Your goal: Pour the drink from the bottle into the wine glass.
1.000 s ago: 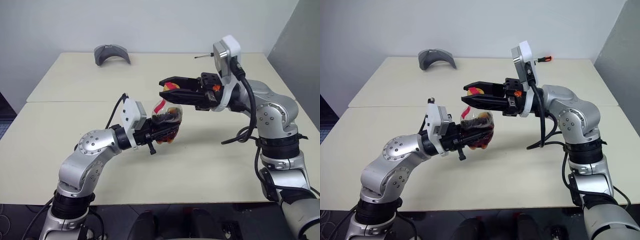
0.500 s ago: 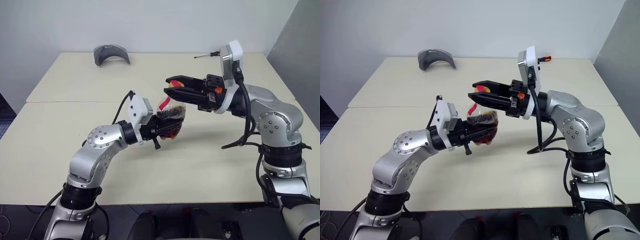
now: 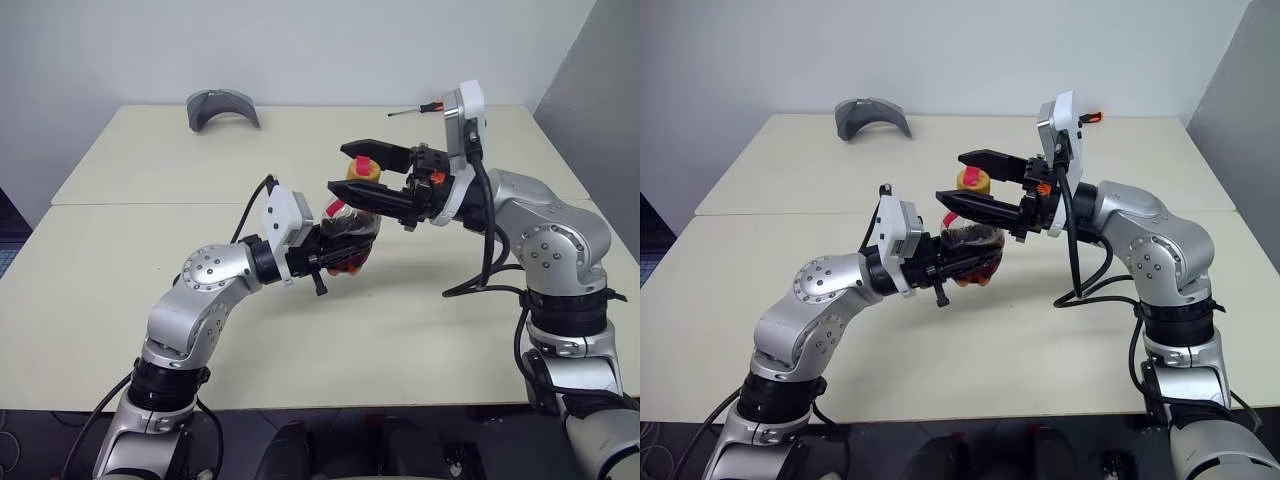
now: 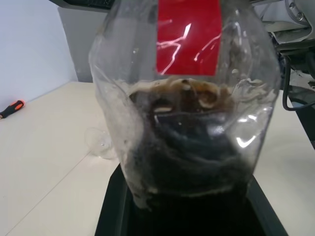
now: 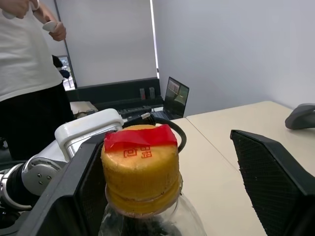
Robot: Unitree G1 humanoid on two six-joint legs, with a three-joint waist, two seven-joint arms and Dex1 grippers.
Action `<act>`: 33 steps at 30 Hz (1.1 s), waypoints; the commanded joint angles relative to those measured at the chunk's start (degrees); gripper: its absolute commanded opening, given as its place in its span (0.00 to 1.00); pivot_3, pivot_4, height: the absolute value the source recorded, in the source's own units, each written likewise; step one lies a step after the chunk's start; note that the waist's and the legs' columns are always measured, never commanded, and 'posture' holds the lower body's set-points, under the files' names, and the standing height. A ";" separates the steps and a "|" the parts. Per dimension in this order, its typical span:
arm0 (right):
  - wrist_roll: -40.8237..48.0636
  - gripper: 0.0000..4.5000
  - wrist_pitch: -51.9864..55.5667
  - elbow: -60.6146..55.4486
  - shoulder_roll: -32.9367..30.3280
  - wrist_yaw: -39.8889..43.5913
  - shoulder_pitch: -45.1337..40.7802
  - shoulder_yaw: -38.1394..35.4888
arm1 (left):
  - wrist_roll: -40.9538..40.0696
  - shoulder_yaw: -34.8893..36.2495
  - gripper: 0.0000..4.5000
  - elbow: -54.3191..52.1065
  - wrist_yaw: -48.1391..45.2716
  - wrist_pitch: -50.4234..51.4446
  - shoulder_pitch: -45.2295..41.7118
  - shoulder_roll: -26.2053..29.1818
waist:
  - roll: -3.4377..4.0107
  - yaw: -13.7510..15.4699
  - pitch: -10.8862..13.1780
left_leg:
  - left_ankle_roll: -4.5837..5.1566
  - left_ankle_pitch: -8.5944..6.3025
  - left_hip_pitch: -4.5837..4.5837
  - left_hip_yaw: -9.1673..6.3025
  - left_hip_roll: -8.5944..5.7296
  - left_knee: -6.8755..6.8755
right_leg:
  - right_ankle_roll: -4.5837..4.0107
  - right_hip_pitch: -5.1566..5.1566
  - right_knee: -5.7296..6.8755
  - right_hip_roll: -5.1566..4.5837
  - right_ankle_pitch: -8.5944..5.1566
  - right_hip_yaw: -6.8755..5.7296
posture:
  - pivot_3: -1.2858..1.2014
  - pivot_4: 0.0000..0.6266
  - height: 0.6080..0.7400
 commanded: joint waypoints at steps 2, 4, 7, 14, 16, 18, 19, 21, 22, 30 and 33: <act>0.61 0.87 0.10 0.08 -1.88 -1.83 -0.30 -4.26 | -0.36 1.35 0.20 -2.50 0.27 -1.82 -0.41 -0.10 | 0.00 0.00 0.00 | 0.00 0.00 0.00 0.00 0.00 0.00 | 0.00 0.00 0.00 0.00 0.00 0.00 | 0.52 0.24 1.00; 1.22 0.87 0.52 0.16 -2.38 -2.19 -0.26 -5.04 | -0.37 1.28 0.20 -2.53 0.39 -1.91 -0.30 -0.08 | 0.00 0.01 0.00 | 0.00 0.00 0.00 0.00 0.00 0.00 | 0.00 0.00 0.00 0.00 0.00 0.00 | 0.52 0.24 1.00; 2.31 0.87 1.73 -0.20 -3.76 -3.07 0.31 -6.78 | -0.42 1.20 0.20 -2.39 0.50 -2.16 -0.25 -0.12 | 0.00 0.03 0.00 | 0.00 0.00 0.00 0.00 0.00 0.00 | 0.00 0.00 0.00 0.00 0.00 0.00 | 0.52 0.24 1.00; 3.51 0.87 3.14 -2.02 -6.52 -4.71 3.34 -9.21 | -0.22 1.04 0.20 -1.45 0.10 -2.67 -0.84 -0.60 | -0.01 0.05 0.00 | 0.01 -0.01 -0.01 0.01 0.00 0.00 | 0.00 0.01 -0.01 0.00 0.00 -0.01 | 0.52 0.24 1.00; 3.31 0.87 2.99 -2.15 -7.01 -5.17 3.96 -9.51 | -0.14 0.99 0.20 -1.22 -0.06 -2.78 -1.00 -0.75 | -0.01 0.10 0.00 | 0.01 -0.01 -0.02 0.00 0.00 0.00 | 0.00 0.02 -0.03 0.00 0.00 -0.01 | 0.52 0.24 1.00; 2.53 0.87 2.48 -2.02 -7.42 -5.66 4.54 -9.45 | -0.02 0.91 0.20 -0.92 -0.24 -2.97 -1.22 -0.90 | -0.01 0.06 0.01 | 0.01 -0.01 -0.02 0.03 -0.01 0.00 | 0.00 0.02 -0.04 0.00 0.00 0.01 | 0.52 0.24 1.00; 1.99 0.87 2.20 -1.88 -7.59 -5.88 4.83 -9.41 | 0.08 0.87 0.20 -0.73 -0.33 -3.09 -1.37 -1.02 | -0.01 0.03 0.01 | 0.01 0.00 -0.02 0.04 0.00 0.00 | 0.00 0.02 -0.04 0.00 0.00 0.02 | 0.52 0.24 1.00; -0.21 0.87 0.42 -1.89 -8.56 -5.03 5.88 -8.45 | 0.29 0.83 0.20 -0.32 -0.40 -3.25 -1.82 -1.31 | -0.01 0.05 0.01 | 0.01 -0.01 -0.02 0.03 0.00 -0.01 | 0.00 0.01 -0.04 0.01 0.00 0.01 | 0.52 0.24 1.00; -0.34 0.87 0.26 -2.04 -8.80 -4.66 6.32 -8.33 | 0.32 0.88 0.20 -0.15 -0.37 -3.22 -2.10 -1.43 | -0.02 0.09 0.01 | 0.01 0.00 -0.02 0.03 0.00 -0.01 | 0.00 0.02 -0.04 0.01 0.00 0.00 | 0.52 0.24 1.00; 3.88 0.87 3.34 -3.57 -9.73 -3.52 8.04 -9.66 | 0.39 1.11 0.20 0.02 -0.48 -3.32 -2.10 -1.34 | -0.03 0.06 0.02 | 0.01 0.00 -0.02 0.04 0.00 0.00 | 0.01 0.02 -0.04 0.01 0.00 0.01 | 0.52 0.24 1.00; 7.84 0.87 5.81 -4.92 -9.15 -3.68 7.86 -10.04 | 0.60 1.10 0.20 0.25 -0.12 -3.40 -2.42 -1.57 | -0.03 0.08 0.02 | 0.01 0.00 -0.02 0.03 0.00 0.00 | 0.01 0.02 -0.04 0.01 0.00 0.00 | 0.52 0.24 1.00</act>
